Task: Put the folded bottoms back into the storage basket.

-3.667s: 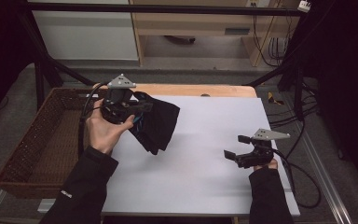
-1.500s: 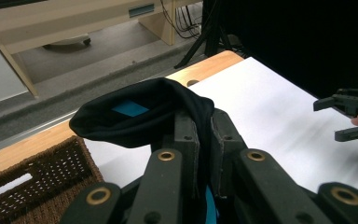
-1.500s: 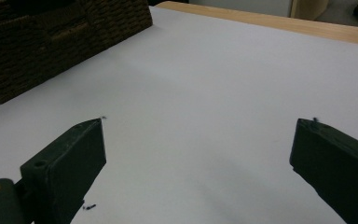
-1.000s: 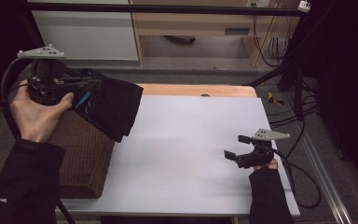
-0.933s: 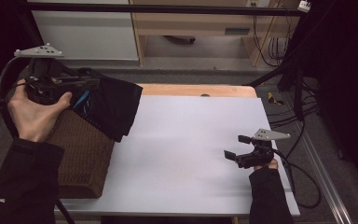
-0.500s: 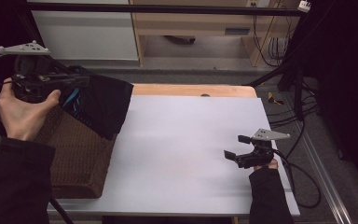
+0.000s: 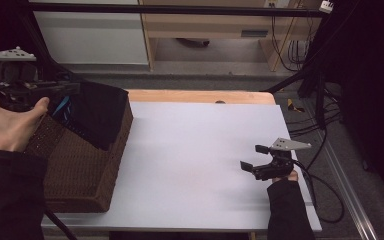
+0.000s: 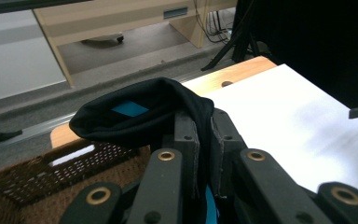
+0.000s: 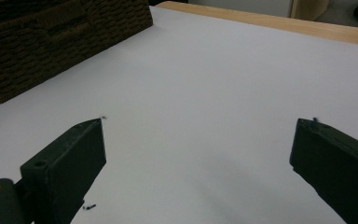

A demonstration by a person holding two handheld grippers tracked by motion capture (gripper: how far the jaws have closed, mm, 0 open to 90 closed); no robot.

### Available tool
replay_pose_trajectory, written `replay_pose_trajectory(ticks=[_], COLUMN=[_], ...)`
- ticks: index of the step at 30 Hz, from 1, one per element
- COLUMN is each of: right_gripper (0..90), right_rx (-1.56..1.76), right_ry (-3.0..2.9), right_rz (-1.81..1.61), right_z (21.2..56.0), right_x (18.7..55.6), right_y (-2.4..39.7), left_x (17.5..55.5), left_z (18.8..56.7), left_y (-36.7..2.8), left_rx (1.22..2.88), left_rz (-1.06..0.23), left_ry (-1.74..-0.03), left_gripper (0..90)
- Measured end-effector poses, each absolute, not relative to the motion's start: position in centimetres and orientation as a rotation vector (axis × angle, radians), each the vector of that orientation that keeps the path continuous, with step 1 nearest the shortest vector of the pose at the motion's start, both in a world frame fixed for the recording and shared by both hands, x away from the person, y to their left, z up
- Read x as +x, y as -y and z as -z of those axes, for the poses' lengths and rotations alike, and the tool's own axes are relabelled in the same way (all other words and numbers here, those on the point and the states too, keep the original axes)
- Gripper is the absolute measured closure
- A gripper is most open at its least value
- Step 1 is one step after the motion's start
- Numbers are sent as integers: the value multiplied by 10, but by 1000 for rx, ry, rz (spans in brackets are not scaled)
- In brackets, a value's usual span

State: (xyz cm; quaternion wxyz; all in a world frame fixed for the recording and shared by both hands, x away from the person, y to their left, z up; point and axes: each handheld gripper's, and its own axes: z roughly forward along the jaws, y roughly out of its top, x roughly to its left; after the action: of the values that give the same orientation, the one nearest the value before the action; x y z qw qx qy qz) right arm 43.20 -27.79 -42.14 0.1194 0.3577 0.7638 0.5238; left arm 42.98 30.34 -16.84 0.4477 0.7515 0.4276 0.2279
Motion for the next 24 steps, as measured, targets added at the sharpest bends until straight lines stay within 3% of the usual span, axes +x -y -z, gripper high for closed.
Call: replay_pose_trajectory(ticks=[24], right_gripper=[37], right_rx=[1047], right_ry=[-2238], right_rz=[-1519], right_z=[422], right_x=[432], right_y=[278], left_x=[437], left_z=[212], left_y=[-339], left_rx=[1869], left_rz=[-557], left_ry=[-1173], left_gripper=[832])
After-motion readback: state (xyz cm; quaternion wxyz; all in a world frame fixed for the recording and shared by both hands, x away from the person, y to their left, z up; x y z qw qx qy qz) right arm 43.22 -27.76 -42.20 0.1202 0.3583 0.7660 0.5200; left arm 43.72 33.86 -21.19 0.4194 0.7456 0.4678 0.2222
